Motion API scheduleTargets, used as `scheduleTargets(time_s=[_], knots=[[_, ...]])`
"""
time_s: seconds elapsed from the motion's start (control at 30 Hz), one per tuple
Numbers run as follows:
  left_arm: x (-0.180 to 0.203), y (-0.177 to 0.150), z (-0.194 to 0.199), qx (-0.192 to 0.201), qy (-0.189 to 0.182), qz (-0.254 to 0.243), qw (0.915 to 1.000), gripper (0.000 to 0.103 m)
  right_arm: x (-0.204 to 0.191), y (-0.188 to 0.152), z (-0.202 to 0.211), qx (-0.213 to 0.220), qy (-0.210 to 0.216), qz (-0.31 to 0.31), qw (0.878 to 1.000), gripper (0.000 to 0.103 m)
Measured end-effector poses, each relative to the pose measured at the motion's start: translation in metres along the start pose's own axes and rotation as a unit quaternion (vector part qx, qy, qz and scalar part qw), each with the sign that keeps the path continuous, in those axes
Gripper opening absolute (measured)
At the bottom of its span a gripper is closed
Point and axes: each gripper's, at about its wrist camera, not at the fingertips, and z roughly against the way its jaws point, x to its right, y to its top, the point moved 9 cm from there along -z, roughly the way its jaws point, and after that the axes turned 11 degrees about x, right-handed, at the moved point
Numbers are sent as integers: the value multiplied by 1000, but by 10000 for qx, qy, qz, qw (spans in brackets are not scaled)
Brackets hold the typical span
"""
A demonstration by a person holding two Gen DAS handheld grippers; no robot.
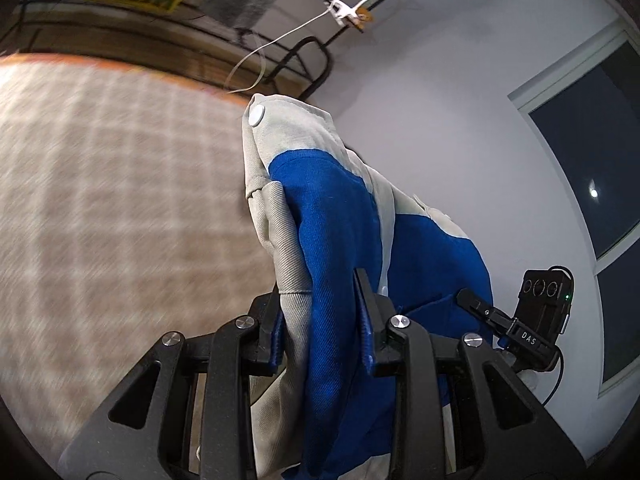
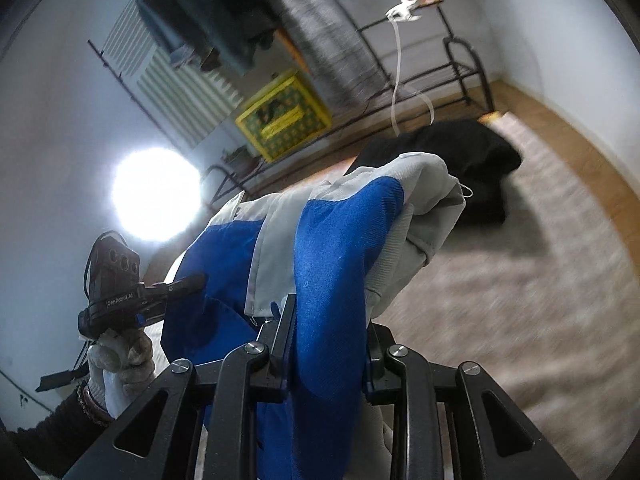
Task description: Fold large clothes
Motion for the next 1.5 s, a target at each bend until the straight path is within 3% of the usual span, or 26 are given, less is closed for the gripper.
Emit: scheduleTargets(time_s=[0.37, 0.57, 0.77, 0.87, 1.0, 1.13, 1.17, 1.23, 1.5], knots=[[50, 74, -90, 584, -232, -294, 9976, 28, 44, 127, -26, 531, -216, 609, 9965, 24], [45, 102, -132, 802, -135, -355, 9961, 28, 63, 168, -53, 790, -223, 755, 9938, 24], [-2, 92, -177, 621, 378, -287, 9969, 28, 99, 163, -104, 652, -307, 717, 9948, 24], [-24, 85, -189, 619, 742, -412, 9945, 28, 133, 147, -131, 417, -669, 623, 9949, 25], [-26, 86, -194, 538, 768, -587, 9939, 31, 185, 138, -142, 288, -1287, 212, 9910, 33], [-30, 86, -198, 473, 900, -614, 9929, 40, 192, 125, -154, 39, -1834, 795, 9798, 43], [-33, 86, -198, 459, 927, -525, 9932, 42, 195, 124, -154, 21, -1933, 753, 9782, 53], [-33, 85, -194, 460, 978, -529, 9927, 42, 198, 127, -150, 82, -2026, 703, 9767, 61], [-8, 83, -158, 569, 1281, -1114, 9838, 42, 176, 145, -106, 540, -1939, 630, 9775, 61]])
